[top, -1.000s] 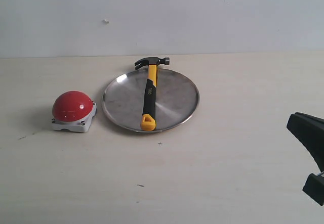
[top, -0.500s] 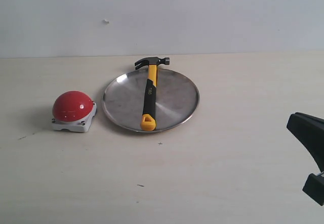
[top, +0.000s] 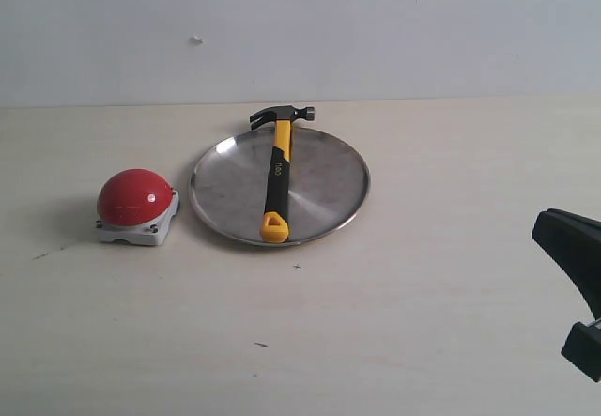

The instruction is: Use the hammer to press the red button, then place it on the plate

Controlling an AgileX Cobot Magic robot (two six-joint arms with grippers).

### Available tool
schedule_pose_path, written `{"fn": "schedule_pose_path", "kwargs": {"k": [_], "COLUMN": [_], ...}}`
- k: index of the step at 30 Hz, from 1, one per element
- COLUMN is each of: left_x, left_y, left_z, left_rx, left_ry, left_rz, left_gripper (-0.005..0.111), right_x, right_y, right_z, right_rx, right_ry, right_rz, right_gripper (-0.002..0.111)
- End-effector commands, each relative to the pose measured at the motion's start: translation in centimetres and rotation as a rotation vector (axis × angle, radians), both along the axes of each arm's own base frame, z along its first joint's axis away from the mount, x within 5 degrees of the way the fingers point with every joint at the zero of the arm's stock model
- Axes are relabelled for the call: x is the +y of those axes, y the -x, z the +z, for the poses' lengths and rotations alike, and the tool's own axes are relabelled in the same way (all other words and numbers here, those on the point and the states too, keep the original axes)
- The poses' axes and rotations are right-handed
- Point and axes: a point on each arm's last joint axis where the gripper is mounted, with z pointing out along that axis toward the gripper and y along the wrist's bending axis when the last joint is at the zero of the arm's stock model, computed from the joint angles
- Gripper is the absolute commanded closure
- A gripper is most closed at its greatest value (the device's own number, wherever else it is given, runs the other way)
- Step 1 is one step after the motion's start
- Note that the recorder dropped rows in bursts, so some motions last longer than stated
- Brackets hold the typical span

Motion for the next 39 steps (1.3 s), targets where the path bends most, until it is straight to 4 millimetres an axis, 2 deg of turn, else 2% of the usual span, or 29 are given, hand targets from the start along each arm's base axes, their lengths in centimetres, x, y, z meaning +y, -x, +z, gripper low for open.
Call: {"fn": "schedule_pose_path", "kwargs": {"k": [1, 5, 7, 10, 13, 21, 25, 29, 33, 39], "left_x": [0.0, 0.0, 0.0, 0.0, 0.0, 0.0, 0.0, 0.0, 0.0, 0.0], "left_y": [0.0, 0.0, 0.0, 0.0, 0.0, 0.0, 0.0, 0.0, 0.0, 0.0], "left_z": [0.1, 0.1, 0.1, 0.1, 0.1, 0.1, 0.1, 0.1, 0.1, 0.1], "left_rx": [-0.011, -0.011, -0.011, -0.011, -0.011, -0.011, -0.011, -0.011, -0.011, -0.011], "left_ry": [-0.008, -0.012, -0.012, -0.013, -0.013, -0.013, -0.013, -0.013, -0.013, -0.016], "left_rz": [0.000, 0.000, 0.000, 0.000, 0.000, 0.000, 0.000, 0.000, 0.000, 0.000], "left_gripper": [0.107, 0.107, 0.107, 0.107, 0.107, 0.107, 0.107, 0.107, 0.107, 0.107], "right_x": [0.0, -0.2, -1.5, -4.6, -5.6, -5.8, -5.9, -5.4, -5.1, -5.1], "right_y": [0.1, 0.3, 0.6, 2.3, 3.6, 4.5, 4.5, 4.6, 4.5, 4.8], "right_z": [-0.1, 0.2, 1.0, 1.0, 1.1, 1.0, 0.4, 0.0, -1.9, -2.0], "right_rx": [-0.005, -0.030, -0.083, -0.061, -0.101, -0.147, -0.098, -0.059, -0.026, -0.027], "right_ry": [0.001, 0.000, -0.034, -0.093, -0.085, 0.013, 0.086, 0.131, 0.194, 0.221], "right_rz": [0.002, 0.000, -0.105, -0.406, -0.523, -0.535, -0.538, -0.472, -0.426, -0.421], "right_gripper": [0.108, 0.108, 0.108, 0.108, 0.108, 0.108, 0.108, 0.108, 0.108, 0.108]}}
